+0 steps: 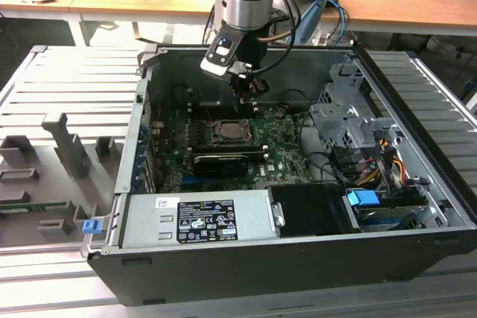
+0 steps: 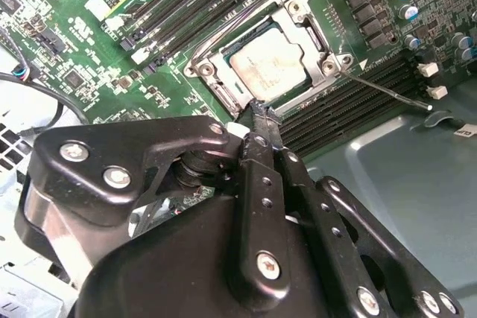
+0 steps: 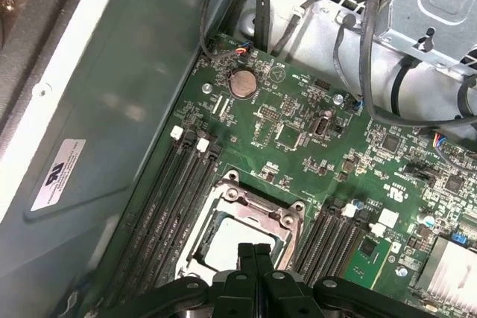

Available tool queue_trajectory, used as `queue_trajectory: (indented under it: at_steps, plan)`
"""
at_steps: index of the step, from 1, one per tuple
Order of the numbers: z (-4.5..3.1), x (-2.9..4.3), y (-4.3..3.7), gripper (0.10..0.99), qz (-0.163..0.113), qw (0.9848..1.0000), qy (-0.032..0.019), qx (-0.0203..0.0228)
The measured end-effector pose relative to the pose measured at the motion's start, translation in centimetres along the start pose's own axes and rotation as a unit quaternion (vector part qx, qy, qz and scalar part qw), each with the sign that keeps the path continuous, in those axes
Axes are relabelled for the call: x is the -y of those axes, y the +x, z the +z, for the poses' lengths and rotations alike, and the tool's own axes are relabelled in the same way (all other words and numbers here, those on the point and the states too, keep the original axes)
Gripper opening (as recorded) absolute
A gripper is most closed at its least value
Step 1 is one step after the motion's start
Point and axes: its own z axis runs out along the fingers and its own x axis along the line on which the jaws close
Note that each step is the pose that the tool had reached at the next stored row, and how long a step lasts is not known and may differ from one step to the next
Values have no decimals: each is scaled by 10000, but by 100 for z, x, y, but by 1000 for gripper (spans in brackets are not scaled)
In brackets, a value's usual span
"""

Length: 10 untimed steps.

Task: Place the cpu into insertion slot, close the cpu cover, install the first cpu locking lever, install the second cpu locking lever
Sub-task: 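Install the first cpu locking lever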

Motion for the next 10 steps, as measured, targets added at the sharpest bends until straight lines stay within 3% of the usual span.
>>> queue_trajectory:
  at_steps: [10]
  plan:
    - [0,0,0,106,-246,9997,-2,-9]
